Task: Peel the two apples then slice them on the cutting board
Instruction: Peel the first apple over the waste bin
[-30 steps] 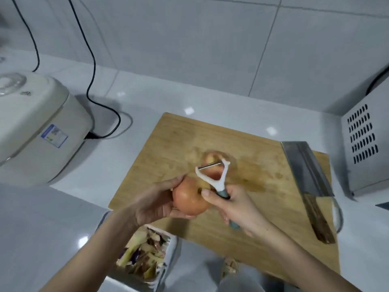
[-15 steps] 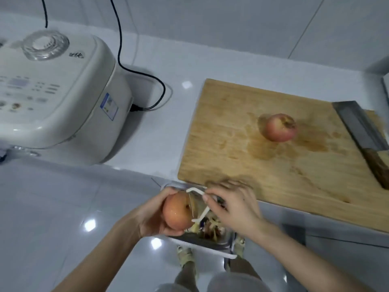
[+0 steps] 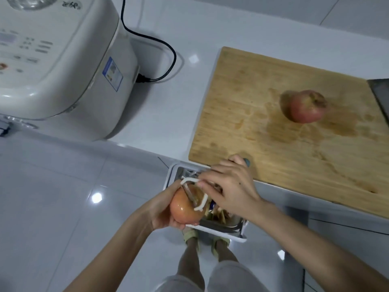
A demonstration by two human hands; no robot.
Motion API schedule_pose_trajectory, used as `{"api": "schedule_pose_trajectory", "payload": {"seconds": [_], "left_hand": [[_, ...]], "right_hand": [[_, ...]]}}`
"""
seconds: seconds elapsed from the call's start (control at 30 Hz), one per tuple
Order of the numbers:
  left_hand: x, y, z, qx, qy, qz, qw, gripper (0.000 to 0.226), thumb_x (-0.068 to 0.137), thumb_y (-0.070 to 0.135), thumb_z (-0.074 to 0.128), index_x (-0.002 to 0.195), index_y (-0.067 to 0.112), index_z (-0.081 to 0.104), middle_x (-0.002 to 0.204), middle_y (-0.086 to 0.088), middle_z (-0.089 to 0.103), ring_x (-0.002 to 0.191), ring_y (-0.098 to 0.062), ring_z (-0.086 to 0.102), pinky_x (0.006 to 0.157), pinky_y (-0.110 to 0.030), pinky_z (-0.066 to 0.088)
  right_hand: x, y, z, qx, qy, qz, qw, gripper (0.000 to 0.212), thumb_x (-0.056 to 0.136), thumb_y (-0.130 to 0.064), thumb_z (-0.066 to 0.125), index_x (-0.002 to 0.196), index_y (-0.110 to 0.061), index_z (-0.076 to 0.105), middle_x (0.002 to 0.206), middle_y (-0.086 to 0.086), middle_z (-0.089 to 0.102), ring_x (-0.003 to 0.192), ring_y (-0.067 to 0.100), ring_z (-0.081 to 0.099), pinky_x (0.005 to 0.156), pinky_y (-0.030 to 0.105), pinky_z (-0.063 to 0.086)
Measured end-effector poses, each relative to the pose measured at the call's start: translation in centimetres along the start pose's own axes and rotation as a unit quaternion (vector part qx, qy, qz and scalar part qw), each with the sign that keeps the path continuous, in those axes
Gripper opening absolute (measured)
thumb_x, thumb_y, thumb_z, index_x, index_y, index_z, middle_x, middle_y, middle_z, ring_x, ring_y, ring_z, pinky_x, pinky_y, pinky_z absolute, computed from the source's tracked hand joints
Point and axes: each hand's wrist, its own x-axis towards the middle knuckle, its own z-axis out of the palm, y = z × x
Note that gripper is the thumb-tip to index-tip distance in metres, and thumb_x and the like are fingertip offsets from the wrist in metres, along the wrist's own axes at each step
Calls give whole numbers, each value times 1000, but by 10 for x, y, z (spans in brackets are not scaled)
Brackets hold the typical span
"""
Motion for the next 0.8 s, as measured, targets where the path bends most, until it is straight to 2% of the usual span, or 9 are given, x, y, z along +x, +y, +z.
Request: {"api": "schedule_pose_trajectory", "payload": {"seconds": [0.07,0.3,0.43,0.6,0.73,0.8], "left_hand": [[0,3,0,10,1,2,1000,51,89,56,41,104,11,61,97,-19,67,72,-34,66,42,-23,47],[4,6,4,48,3,-5,999,46,92,50,43,101,8,61,96,-19,66,68,-30,66,39,-22,46],[6,0,3,52,-1,-11,999,47,88,54,45,100,11,61,97,-19,66,72,-34,64,40,-22,45],[8,-4,-1,28,26,32,999,50,91,55,42,107,12,62,100,-21,67,76,-34,63,40,-24,45],[4,-6,-1,2,58,78,995,39,95,45,40,103,14,61,87,-13,71,67,-25,66,43,-25,47],[4,-7,-2,-6,74,104,992,37,95,44,40,105,14,61,90,-13,70,69,-25,66,46,-28,48]], "right_hand": [[0,8,-2,-8,5,-2,1000,22,89,-39,57,79,-26,72,64,-11,63,62,13,52,68,33,31],[9,7,-3,-17,-31,-101,994,26,93,-37,53,82,-21,71,64,-7,58,64,14,48,68,34,32],[9,8,1,-11,-46,-124,991,29,94,-36,52,80,-20,70,64,-8,58,63,14,46,68,36,34],[1,9,10,13,-32,-15,999,24,91,-36,54,79,-24,71,68,-13,66,64,12,54,73,34,29],[-4,6,17,33,-11,76,997,28,91,-37,50,77,-23,70,69,-14,68,65,11,57,74,31,26],[-7,3,19,49,-9,135,990,29,89,-39,47,78,-27,70,70,-15,69,66,8,59,73,28,22]]}}
